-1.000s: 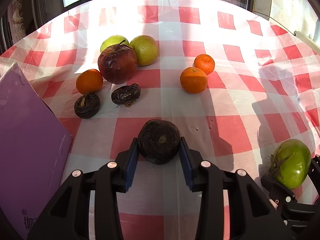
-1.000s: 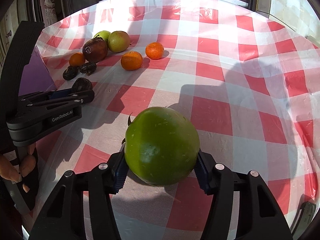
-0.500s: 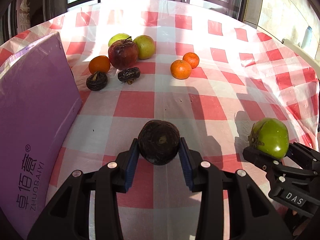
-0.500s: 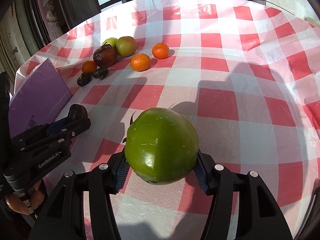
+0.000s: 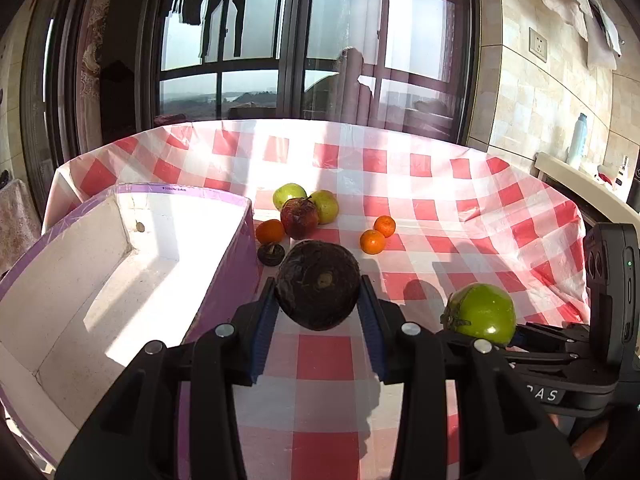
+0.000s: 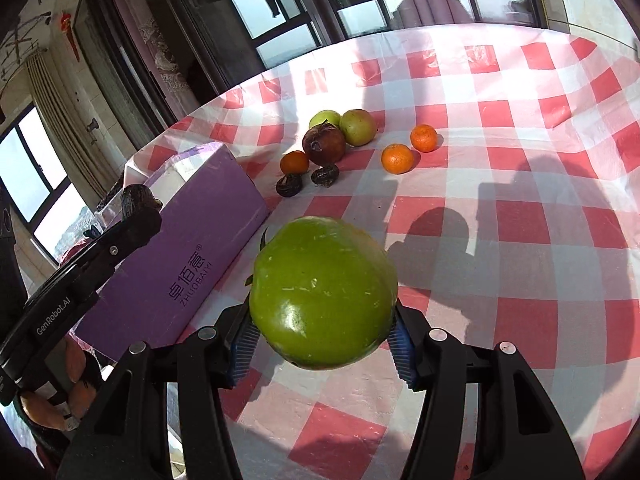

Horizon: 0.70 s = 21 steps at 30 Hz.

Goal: Organize fruits
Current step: 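Carry both fruits over the white box and open both grippers to drop them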

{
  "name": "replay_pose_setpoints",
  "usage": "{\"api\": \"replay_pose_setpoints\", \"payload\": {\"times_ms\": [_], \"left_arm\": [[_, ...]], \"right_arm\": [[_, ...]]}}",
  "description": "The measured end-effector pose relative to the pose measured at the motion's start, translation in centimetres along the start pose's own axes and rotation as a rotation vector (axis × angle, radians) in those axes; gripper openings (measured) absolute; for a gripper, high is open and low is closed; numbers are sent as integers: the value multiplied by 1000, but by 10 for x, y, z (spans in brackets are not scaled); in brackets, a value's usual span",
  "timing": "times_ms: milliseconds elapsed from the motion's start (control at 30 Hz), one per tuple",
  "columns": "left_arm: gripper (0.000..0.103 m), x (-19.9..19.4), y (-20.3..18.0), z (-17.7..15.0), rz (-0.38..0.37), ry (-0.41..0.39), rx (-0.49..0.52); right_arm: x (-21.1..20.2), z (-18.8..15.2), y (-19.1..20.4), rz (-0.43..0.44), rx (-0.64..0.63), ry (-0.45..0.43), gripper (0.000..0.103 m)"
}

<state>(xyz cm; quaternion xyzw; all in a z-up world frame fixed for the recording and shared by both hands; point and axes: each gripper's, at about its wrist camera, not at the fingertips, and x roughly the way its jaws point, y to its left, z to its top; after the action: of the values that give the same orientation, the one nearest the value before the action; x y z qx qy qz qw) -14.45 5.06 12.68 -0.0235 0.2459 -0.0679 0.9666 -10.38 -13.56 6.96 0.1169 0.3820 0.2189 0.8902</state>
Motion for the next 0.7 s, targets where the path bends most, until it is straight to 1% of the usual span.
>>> {"api": "replay_pose_setpoints", "payload": {"times_ms": [133, 233, 367, 433, 500, 600, 700], "left_arm": [[40, -34, 30, 19, 59, -65, -12], [40, -57, 51, 31, 128, -105, 7], [40, -72, 86, 47, 225, -118, 22], [40, -70, 106, 52, 260, -92, 25], [40, -62, 125, 54, 285, -39, 25], [40, -43, 149, 53, 309, 59, 37], [40, -26, 166, 43, 324, 166, 50]], "right_arm": [[-1, 17, 41, 59, -81, -21, 56], [3, 33, 72, 110, -142, -36, 56], [10, 57, 119, 165, -233, -50, 56], [18, 68, 142, 185, -275, -46, 56], [31, 76, 161, 199, -305, -31, 56], [55, 86, 185, 194, -358, 10, 56], [82, 93, 201, 199, -385, 70, 56]]}}
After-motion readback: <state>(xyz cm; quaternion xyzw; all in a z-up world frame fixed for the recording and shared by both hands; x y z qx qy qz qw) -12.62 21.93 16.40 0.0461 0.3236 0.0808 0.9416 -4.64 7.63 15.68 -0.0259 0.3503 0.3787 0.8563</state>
